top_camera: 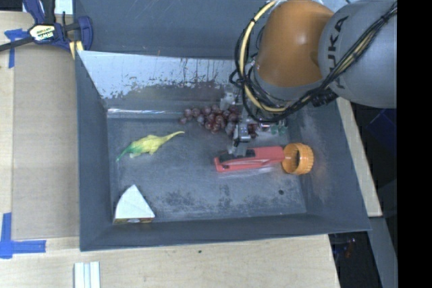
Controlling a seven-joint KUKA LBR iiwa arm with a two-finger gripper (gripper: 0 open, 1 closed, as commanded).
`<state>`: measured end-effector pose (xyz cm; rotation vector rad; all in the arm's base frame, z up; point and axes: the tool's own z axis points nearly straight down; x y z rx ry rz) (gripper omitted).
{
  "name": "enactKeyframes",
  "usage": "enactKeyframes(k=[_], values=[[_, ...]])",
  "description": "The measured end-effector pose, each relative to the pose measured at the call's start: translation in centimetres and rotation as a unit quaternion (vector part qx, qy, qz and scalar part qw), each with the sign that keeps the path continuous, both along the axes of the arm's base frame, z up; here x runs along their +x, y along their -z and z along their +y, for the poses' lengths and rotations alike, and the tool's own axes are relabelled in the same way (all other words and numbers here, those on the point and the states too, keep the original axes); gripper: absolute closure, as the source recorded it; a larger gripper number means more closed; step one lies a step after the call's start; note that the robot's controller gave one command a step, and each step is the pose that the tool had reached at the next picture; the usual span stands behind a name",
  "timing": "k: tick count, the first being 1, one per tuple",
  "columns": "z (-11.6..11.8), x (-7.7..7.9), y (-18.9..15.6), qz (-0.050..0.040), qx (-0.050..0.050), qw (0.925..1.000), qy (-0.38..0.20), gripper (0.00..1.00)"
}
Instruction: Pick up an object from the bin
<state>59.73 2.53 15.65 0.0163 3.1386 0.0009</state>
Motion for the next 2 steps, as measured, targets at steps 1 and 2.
enactKeyframes(k=[1,2], values=[[0.3,-1.0,1.1,-0.0024,0.0,0.9999,0.01,0.0],[0.5,-1.3,5.1,-0.0043,0.0,0.995,-0.1,0.0]])
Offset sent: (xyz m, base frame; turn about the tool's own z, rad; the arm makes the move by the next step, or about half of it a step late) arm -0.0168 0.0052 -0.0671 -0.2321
